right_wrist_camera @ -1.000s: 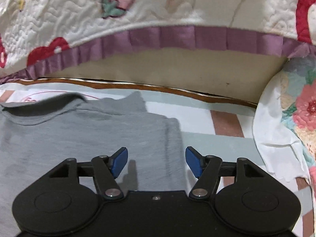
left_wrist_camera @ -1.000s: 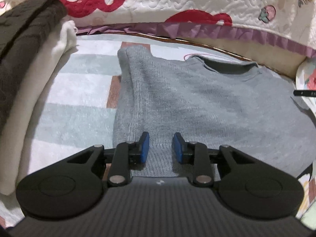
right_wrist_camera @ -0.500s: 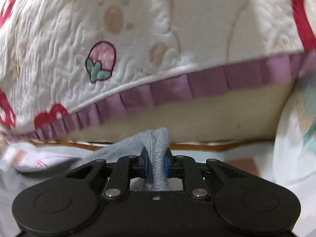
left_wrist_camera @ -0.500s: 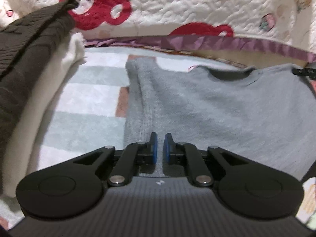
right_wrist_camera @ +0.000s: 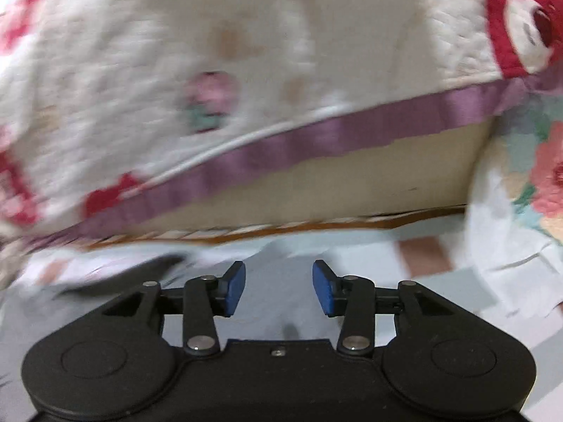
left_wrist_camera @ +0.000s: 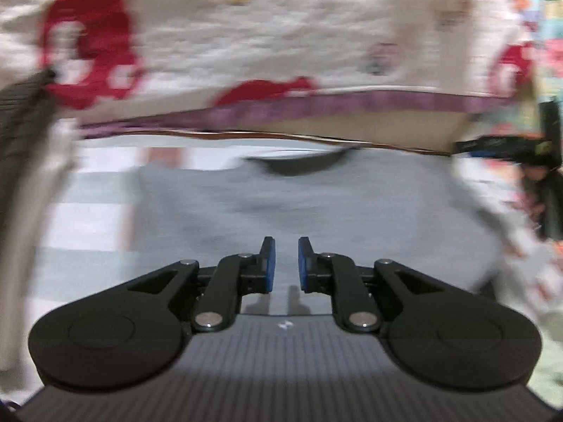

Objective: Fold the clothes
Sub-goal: 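Pinch and release the sweatshirt with both tools to smooth it flat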

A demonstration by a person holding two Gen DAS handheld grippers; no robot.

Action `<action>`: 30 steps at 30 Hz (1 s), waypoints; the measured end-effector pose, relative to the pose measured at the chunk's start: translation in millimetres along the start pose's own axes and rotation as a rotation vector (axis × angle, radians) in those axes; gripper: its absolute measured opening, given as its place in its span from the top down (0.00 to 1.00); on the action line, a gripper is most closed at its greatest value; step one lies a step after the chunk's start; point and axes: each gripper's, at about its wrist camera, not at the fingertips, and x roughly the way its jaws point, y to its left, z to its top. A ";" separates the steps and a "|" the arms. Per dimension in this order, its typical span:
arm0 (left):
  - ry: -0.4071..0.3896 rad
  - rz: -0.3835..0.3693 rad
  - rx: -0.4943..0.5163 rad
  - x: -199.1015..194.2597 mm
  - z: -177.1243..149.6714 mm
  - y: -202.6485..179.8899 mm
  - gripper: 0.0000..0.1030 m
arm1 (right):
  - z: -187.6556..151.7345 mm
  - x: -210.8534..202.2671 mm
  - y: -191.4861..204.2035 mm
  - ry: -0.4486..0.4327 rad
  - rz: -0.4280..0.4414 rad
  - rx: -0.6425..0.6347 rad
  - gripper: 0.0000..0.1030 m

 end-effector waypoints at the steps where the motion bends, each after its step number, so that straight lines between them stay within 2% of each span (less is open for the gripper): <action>1: 0.013 -0.050 -0.006 6.2 -0.5 -11.1 0.84 | -9.9 -12.4 14.3 0.006 0.031 -0.042 0.54; 3: 0.041 -0.136 -0.012 19.2 -2.2 -33.4 0.82 | -29.1 -36.1 38.6 0.022 0.090 -0.116 0.54; 4: 0.058 -0.148 0.002 27.5 -5.2 -45.0 0.82 | -41.0 -47.7 52.6 0.025 0.121 -0.141 0.54; 7: 0.160 -0.104 0.035 56.8 -19.0 -66.0 0.80 | -72.7 -67.6 85.2 0.042 0.192 -0.224 0.54; 9: 0.225 -0.066 -0.001 71.4 -29.3 -62.9 0.80 | -94.3 -70.0 105.0 0.058 0.204 -0.338 0.54; 11: 0.267 -0.040 -0.038 81.7 -39.0 -54.2 0.80 | -116.8 -57.5 120.2 0.128 0.188 -0.473 0.55; 13: 0.261 -0.060 -0.075 81.3 -43.1 -46.5 0.80 | -139.9 -37.9 119.8 0.171 0.088 -0.581 0.57; 16: 0.271 -0.048 -0.105 78.7 -41.1 -41.0 0.80 | -135.6 -25.4 74.7 0.170 0.079 -0.347 0.57; 19: 0.265 -0.006 -0.074 74.5 -40.6 -39.9 0.80 | -128.2 -28.8 47.8 0.194 0.015 -0.289 0.62; 22: 0.272 0.029 -0.046 71.7 -39.2 -36.9 0.80 | -132.7 -38.9 32.8 0.168 -0.025 -0.375 0.63; 23: 0.275 0.031 -0.043 71.8 -38.5 -35.5 0.80 | -132.1 -42.2 27.6 0.158 -0.055 -0.380 0.61; 25: 0.275 0.029 -0.027 72.4 -38.5 -35.8 0.80 | -121.1 -53.8 14.5 0.128 -0.118 -0.296 0.57; 28: 0.267 0.038 0.031 71.8 -40.5 -41.8 0.79 | -106.9 -69.9 -21.3 0.133 -0.186 -0.027 0.49; 30: 0.259 0.039 0.065 70.7 -41.4 -46.1 0.76 | -109.1 -82.7 -51.4 0.144 -0.146 0.234 0.47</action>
